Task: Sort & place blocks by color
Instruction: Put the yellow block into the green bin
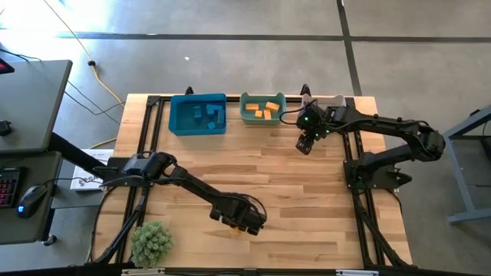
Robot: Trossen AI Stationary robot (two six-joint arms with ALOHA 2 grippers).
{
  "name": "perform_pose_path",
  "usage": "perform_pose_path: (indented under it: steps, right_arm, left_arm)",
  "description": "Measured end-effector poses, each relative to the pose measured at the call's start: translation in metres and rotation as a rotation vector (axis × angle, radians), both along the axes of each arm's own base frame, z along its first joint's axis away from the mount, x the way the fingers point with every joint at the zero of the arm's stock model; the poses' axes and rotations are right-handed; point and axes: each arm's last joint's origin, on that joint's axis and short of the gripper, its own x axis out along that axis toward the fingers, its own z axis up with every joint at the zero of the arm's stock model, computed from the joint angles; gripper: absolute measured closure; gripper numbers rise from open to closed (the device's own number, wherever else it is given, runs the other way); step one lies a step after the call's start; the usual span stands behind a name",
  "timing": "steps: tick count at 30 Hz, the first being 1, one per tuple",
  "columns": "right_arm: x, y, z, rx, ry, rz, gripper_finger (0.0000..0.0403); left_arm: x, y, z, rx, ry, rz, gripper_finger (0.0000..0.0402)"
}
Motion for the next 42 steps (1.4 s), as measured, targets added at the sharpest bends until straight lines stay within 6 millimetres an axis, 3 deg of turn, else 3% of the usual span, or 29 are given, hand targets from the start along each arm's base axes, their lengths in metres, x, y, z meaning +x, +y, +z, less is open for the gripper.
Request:
perform_pose_path:
  steps: [7,13,22,32,42]
  right_arm:
    - [0.0,0.0,0.0,0.013,-0.007,-0.034,0.0214]
    - [0.0,0.0,0.0,0.038,-0.02,-0.1,0.0214]
    - [0.0,0.0,0.0,0.073,-0.039,-0.194,0.0214]
    - [-0.001,-0.002,0.0,0.031,-0.04,-0.347,0.0214]
    - [0.0,-0.004,0.001,0.007,-0.057,-0.384,0.0214]
  left_arm:
    - [0.009,0.014,0.004,0.013,-0.048,-0.172,0.0295]
    - [0.021,0.045,0.012,0.062,-0.105,-0.323,0.0295]
    - [0.029,0.106,0.017,0.125,-0.134,-0.489,0.0295]
    - [0.021,0.178,0.057,0.287,-0.195,-0.593,0.0295]
    - [0.002,0.259,0.091,0.426,-0.259,-0.545,0.0294]
